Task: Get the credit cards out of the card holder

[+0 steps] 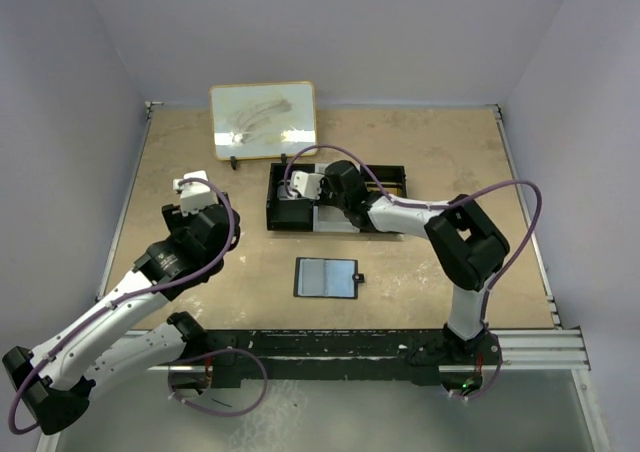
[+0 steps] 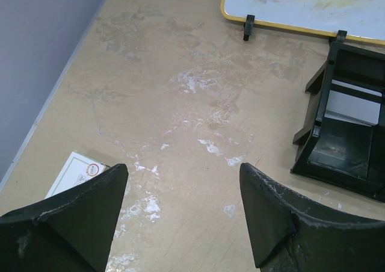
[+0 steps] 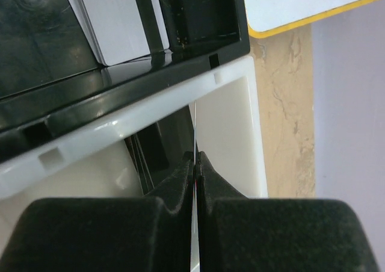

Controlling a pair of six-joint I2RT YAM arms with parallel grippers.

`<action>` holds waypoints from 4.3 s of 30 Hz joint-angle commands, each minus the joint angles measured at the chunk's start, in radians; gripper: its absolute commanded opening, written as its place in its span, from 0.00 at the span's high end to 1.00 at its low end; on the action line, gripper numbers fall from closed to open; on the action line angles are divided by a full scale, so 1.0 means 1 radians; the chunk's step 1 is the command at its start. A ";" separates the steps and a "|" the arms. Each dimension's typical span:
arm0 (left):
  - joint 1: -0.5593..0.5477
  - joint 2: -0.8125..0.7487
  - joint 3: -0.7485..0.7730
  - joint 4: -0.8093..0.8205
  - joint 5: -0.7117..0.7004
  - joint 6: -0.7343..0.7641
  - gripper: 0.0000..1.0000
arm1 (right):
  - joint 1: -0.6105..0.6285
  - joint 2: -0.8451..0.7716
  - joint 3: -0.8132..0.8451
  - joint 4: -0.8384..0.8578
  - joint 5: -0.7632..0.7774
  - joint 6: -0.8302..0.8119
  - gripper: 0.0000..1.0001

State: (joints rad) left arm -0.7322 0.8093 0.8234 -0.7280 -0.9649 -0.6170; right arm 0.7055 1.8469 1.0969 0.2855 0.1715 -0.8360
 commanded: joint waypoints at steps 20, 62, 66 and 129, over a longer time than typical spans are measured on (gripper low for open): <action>0.017 0.029 0.027 0.027 0.017 0.022 0.28 | -0.031 0.011 0.079 -0.061 -0.021 -0.094 0.52; 0.016 0.036 0.035 -0.008 -0.019 -0.010 0.28 | 0.514 -0.138 0.013 -0.654 0.388 1.897 0.33; 0.016 0.033 0.033 -0.005 -0.014 -0.009 0.28 | 0.512 -0.119 0.036 -0.693 0.384 1.904 0.35; -0.244 0.311 -0.485 0.947 0.854 -0.372 0.44 | 0.280 -0.327 -0.572 0.154 -0.103 1.916 0.62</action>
State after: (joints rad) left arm -0.9699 1.1313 0.3737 0.1432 -0.1154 -0.9642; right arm 0.9943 1.5368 0.5415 0.4213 0.0818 1.0725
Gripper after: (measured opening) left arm 0.571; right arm 0.373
